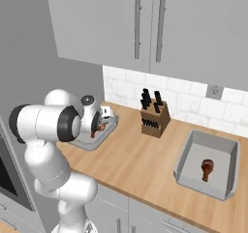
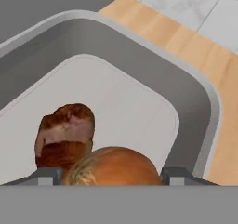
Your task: Place one onion and one chicken drumstick in each tupperware on the nearby counter, to pack two identical lunches.
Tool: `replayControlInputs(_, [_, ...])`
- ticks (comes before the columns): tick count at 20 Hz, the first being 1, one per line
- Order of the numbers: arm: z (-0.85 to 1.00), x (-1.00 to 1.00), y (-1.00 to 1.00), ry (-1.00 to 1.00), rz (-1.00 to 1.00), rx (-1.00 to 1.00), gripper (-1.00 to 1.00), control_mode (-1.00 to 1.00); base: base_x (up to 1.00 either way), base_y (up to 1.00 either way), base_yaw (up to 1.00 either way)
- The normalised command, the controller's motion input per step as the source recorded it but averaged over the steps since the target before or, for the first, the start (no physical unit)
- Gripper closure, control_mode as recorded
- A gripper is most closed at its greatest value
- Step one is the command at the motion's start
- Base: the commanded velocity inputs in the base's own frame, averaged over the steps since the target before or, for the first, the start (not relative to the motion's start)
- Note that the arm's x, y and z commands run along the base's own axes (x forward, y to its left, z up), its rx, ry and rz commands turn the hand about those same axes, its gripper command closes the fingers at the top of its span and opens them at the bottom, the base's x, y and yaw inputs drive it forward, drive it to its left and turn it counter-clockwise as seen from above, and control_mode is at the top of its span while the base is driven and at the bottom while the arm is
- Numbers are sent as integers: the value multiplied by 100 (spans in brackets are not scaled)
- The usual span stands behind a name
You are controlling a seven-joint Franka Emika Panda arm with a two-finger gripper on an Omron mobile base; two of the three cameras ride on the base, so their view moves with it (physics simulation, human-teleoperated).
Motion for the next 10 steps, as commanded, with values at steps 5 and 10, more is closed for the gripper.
replayControlInputs(5, [0, 55, -11, 0, 0, 0, 100, -100, 0, 0, 0])
replayControlInputs(10, [0, 22, 0, 0, 0, 0, -100, -100, 0, 0, 0])
